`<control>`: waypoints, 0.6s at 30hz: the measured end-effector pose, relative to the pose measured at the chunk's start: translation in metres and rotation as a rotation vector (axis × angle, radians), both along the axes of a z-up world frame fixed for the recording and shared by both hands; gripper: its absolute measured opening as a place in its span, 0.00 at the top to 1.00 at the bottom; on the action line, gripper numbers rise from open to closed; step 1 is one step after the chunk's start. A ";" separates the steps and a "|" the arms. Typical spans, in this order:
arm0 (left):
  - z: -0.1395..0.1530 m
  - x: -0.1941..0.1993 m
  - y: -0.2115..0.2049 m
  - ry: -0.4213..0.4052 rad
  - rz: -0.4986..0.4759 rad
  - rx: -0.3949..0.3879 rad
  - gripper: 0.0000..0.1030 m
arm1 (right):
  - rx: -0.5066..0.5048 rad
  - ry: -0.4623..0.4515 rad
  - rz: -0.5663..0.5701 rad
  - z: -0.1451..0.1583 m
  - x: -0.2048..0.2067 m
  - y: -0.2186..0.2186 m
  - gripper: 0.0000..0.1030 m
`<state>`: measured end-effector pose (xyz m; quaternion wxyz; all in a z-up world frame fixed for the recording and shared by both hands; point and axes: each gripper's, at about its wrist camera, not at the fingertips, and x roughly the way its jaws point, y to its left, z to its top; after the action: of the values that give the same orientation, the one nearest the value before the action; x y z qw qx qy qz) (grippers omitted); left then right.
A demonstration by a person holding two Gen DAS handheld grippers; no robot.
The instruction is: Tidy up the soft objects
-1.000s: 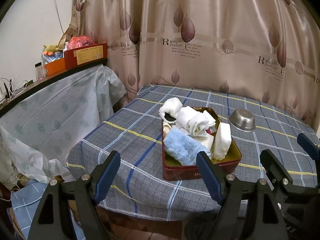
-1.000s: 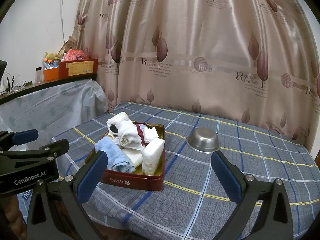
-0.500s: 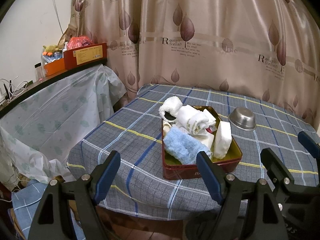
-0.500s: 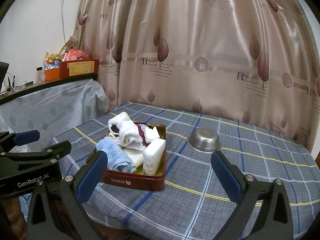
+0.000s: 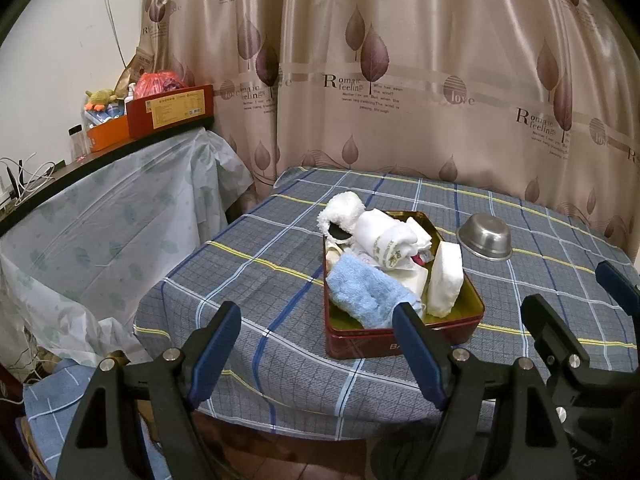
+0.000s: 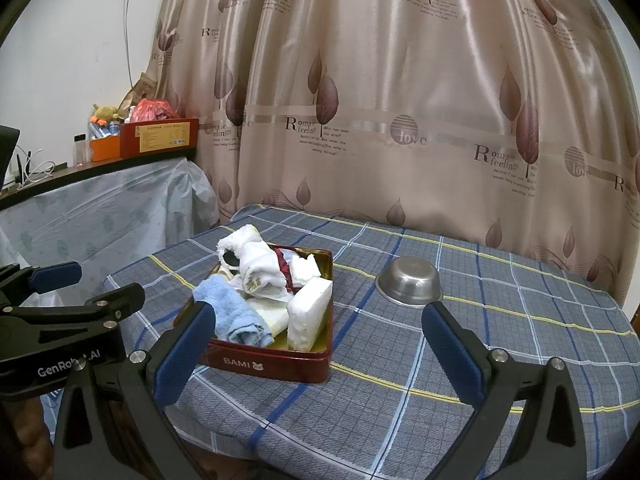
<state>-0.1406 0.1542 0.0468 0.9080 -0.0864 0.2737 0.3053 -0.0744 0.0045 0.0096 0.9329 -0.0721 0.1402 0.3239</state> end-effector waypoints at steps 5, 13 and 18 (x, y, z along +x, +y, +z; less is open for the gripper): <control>0.000 0.001 0.000 0.003 -0.001 0.002 0.22 | 0.001 0.000 0.003 0.000 -0.001 0.000 0.01; -0.001 0.001 0.000 0.005 -0.003 0.005 0.22 | 0.003 0.003 0.005 0.000 0.001 -0.001 0.01; -0.001 0.001 0.000 0.004 -0.002 0.005 0.22 | 0.001 0.004 0.003 0.000 0.000 -0.001 0.01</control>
<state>-0.1397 0.1544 0.0456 0.9080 -0.0834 0.2748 0.3050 -0.0741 0.0040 0.0101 0.9322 -0.0712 0.1417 0.3253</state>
